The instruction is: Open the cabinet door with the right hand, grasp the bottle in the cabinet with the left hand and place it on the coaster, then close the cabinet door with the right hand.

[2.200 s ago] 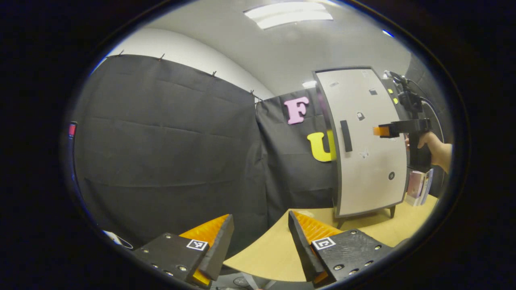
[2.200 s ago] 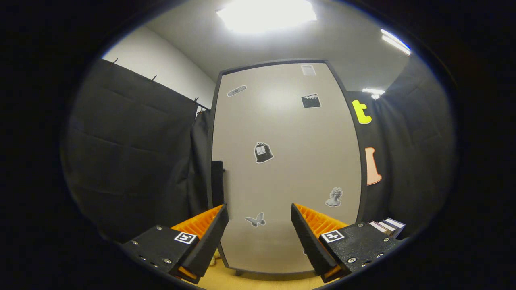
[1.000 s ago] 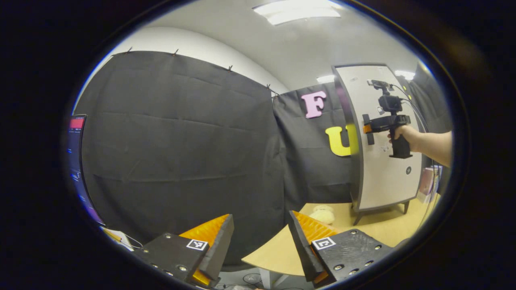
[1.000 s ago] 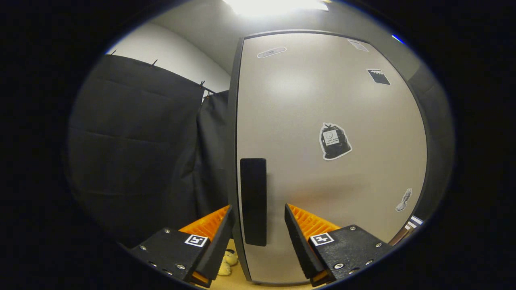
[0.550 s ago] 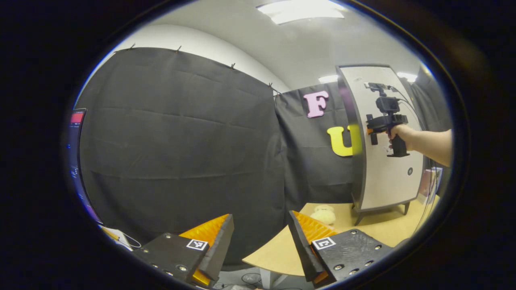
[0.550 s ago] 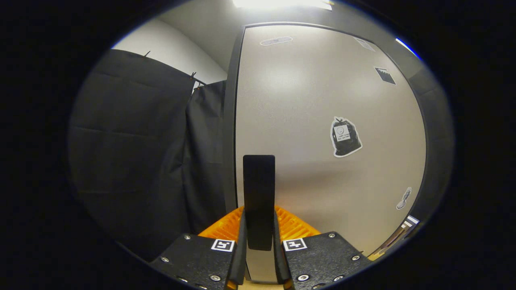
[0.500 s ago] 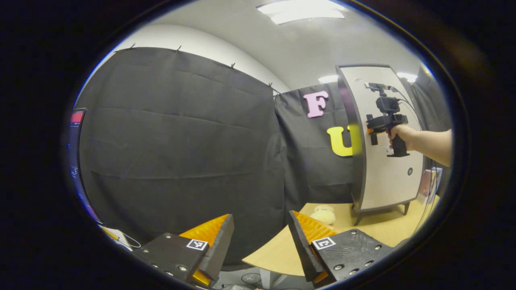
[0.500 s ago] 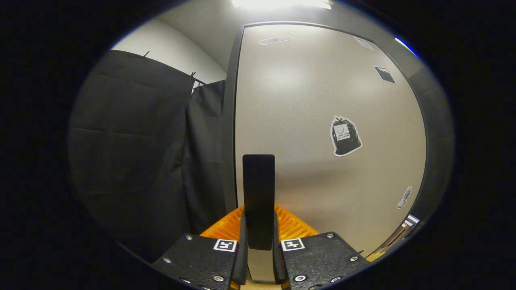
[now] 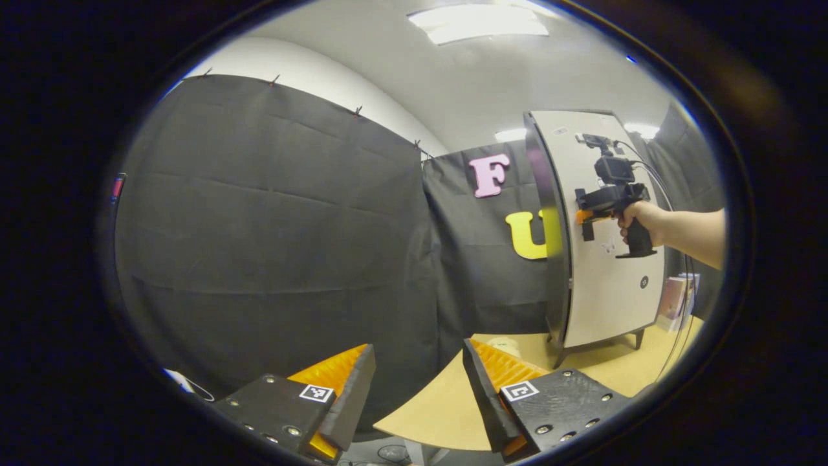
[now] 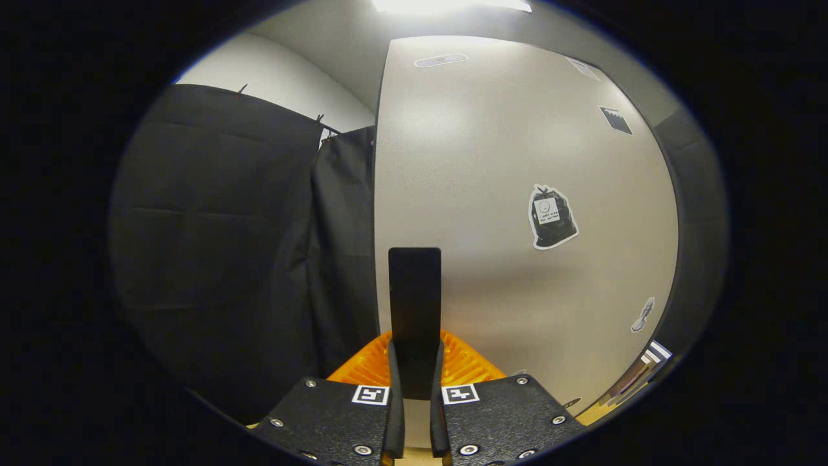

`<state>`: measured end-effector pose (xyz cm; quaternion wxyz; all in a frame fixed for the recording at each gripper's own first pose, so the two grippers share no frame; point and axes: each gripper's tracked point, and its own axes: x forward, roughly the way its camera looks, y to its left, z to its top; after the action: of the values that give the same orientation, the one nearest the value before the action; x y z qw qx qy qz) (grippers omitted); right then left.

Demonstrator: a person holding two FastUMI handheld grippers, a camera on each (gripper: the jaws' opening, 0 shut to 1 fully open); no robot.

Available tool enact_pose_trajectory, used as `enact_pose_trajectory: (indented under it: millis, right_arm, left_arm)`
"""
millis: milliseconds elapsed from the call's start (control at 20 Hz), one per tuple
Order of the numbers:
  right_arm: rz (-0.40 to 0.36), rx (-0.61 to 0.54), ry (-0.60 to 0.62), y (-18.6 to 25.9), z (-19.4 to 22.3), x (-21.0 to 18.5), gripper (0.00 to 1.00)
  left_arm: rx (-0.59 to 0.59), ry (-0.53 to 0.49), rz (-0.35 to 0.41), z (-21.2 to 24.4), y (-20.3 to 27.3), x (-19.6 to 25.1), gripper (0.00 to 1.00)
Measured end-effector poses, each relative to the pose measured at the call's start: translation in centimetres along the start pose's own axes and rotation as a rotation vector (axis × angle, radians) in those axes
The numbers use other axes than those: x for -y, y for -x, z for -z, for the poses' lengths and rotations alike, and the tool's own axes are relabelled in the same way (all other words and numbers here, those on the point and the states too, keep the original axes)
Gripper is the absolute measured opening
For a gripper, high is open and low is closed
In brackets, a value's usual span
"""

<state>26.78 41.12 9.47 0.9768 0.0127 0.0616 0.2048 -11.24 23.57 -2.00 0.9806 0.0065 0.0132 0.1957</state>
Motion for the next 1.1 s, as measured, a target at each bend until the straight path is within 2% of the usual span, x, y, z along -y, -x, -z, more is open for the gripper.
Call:
enact_pose_trajectory:
  millis: [50, 100, 150, 500, 700, 1050, 1100]
  right_arm:
    - [-0.010, -0.002, -0.003, 0.2, 0.0, 0.0, 0.16]
    - [-0.017, -0.001, -0.003, 0.4, 0.0, 0.1, 0.16]
    - [-0.025, -0.001, -0.002, 0.6, 0.0, 0.1, 0.16]
    - [-0.089, -0.011, -0.007, 2.4, -0.1, 0.1, 0.16]
    - [-0.131, -0.013, -0.004, 3.4, -0.1, 0.2, 0.16]
    - [-0.179, -0.022, -0.008, 5.6, -0.2, 0.3, 0.16]
    - [-0.184, -0.023, -0.007, 6.0, -0.3, 0.3, 0.16]
  left_arm:
    - [0.001, 0.001, 0.012, -0.2, 0.1, 0.2, 0.82]
    - [0.004, 0.001, 0.023, -0.3, 0.1, 0.4, 0.78]
    - [0.006, 0.000, 0.032, -0.5, 0.2, 0.5, 0.82]
    - [0.026, 0.002, 0.103, -1.5, -0.5, 3.4, 0.82]
    - [0.036, 0.001, 0.138, -2.0, -1.5, 5.6, 0.75]
    - [0.045, 0.004, 0.198, -2.7, -1.8, 8.7, 0.75]
    - [0.046, 0.003, 0.206, -2.7, -1.6, 8.9, 0.78]
